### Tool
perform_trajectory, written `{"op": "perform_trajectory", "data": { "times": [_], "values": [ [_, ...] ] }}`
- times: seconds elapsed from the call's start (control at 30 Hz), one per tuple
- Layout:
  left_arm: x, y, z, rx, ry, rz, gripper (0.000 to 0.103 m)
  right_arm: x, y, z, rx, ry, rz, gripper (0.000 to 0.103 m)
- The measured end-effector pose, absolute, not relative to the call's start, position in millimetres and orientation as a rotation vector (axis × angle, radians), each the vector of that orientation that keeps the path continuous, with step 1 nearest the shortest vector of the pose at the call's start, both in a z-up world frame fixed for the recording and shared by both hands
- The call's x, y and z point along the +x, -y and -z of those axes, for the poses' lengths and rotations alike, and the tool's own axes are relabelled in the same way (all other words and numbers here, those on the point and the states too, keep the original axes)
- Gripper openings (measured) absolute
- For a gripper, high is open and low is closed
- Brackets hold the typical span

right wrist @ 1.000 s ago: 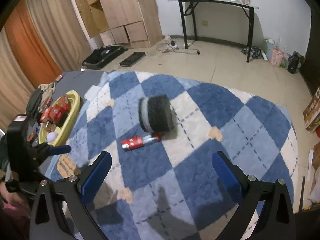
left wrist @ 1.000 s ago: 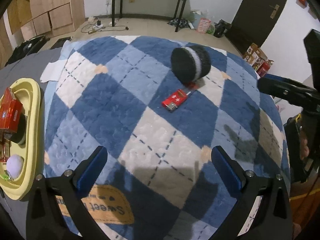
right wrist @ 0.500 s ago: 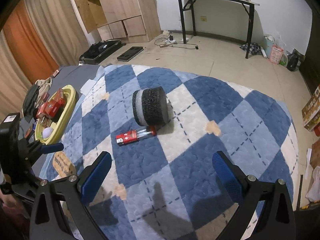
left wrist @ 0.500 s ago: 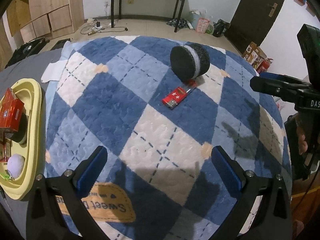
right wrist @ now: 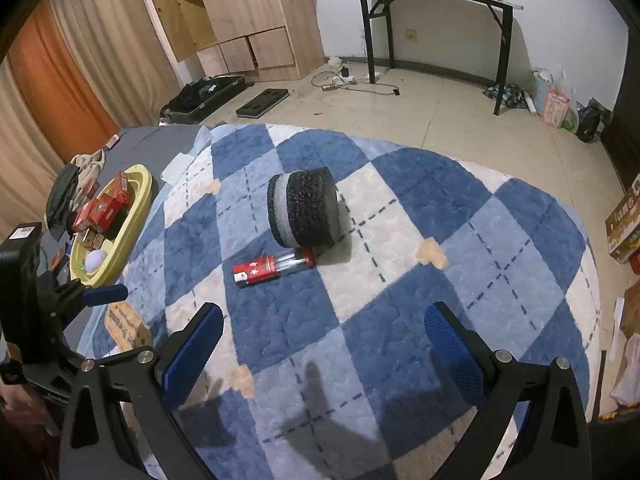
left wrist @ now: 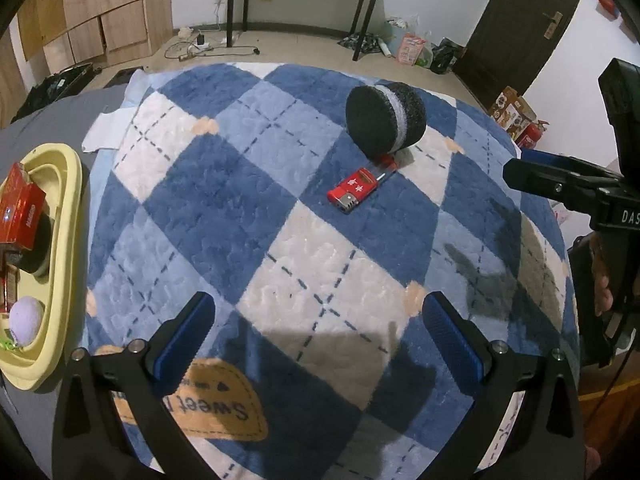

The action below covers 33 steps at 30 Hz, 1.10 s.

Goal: Organize rigid objects
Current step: 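Move both tools back over the rug toward the foam cylinder and red box, then grasp the small red box with the left tool while the right tool grasps the black foam cylinder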

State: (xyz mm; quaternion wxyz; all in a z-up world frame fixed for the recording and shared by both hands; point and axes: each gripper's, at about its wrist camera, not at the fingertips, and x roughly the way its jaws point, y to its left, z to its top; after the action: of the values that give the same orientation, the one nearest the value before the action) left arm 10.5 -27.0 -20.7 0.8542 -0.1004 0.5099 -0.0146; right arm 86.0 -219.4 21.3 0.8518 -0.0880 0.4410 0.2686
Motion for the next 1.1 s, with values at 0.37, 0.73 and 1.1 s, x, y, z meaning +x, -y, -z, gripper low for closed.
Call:
{"op": "perform_trajectory", "data": {
  "times": [0.37,0.73,1.1],
  "values": [
    [8,31,24,-0.184,-1.070,0.054,0.103,84,218,-19,-0.200,-0.931,-0.571,0.103],
    [39,53,32,0.046,-1.001,0.322,0.103,122,179,-11,-0.277,-0.979,-0.587,0.103],
    [91,50,54,0.227,-1.013,0.441,0.103,181,124,17,-0.374,-0.997,-0.637,0.101]
  ]
}}
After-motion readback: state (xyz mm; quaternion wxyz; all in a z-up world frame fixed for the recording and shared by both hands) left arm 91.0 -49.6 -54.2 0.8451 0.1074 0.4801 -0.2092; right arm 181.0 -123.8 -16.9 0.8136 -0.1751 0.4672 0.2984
